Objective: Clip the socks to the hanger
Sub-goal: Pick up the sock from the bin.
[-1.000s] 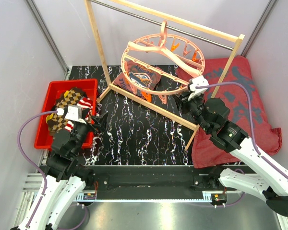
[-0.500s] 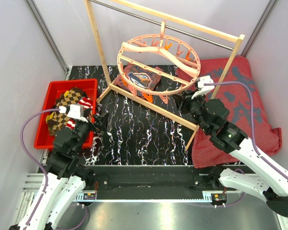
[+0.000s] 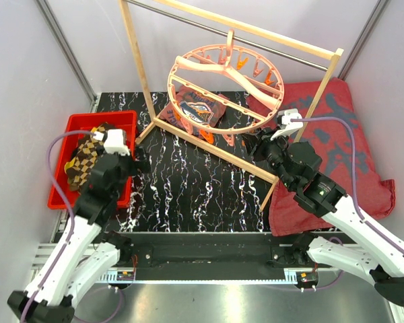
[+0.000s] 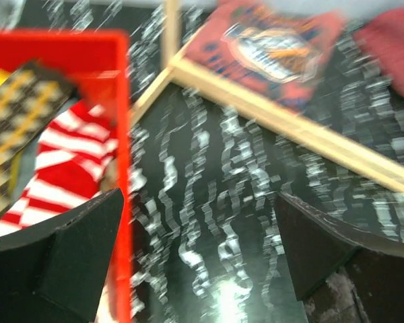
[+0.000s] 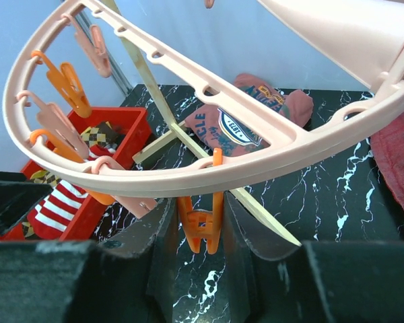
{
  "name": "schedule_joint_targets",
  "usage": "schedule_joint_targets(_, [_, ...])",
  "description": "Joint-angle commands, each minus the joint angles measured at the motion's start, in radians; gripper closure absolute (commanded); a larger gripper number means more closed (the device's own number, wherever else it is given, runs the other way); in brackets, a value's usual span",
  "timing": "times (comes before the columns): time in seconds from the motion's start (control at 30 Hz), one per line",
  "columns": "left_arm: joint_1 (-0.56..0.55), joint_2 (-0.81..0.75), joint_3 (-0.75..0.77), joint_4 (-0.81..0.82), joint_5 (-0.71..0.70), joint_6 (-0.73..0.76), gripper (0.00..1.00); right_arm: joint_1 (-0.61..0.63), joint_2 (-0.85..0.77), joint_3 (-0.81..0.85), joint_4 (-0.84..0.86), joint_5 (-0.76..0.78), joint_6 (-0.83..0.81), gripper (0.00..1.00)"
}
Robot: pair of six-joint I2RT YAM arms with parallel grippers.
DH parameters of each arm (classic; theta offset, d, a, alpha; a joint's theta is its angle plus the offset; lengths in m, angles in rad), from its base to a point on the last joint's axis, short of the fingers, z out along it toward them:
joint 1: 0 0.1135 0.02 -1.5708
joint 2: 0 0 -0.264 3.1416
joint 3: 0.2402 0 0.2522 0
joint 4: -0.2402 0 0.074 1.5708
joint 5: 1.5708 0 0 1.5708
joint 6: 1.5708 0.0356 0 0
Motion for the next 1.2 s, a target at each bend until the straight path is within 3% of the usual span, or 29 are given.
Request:
schedule_joint_targets(0.0, [0.095,0.14,0.113,-0.111,-0.135,-0.013,0.01,0.009,-0.02,-0.007,0.047,0.009,0.002,1.0])
schedule_joint_targets(0.1, [0.208,0.255,0.165,-0.145,-0.103,-0.032,0.01,0.009,-0.024,-0.018,0.049,0.009,-0.006,1.0])
schedule_joint_targets(0.3, [0.262,0.557,0.357,-0.193,-0.152,-0.033,0.01,0.009,-0.023,-0.024,0.055,0.005,-0.023,1.0])
schedule_joint_targets(0.43, [0.289,0.719,0.483,-0.225,-0.204,-0.025,0.26,0.01,-0.026,-0.033,0.062,0.006,-0.031,1.0])
schedule_joint_targets(0.67, [0.354,0.946,0.587,-0.259,-0.172,-0.009,0.48,0.009,-0.037,-0.045,0.067,0.014,-0.049,1.0])
schedule_joint_targets(1.17, [0.4,1.291,0.799,-0.287,-0.176,0.021,0.62,0.009,-0.015,-0.051,0.082,-0.007,-0.084,1.0])
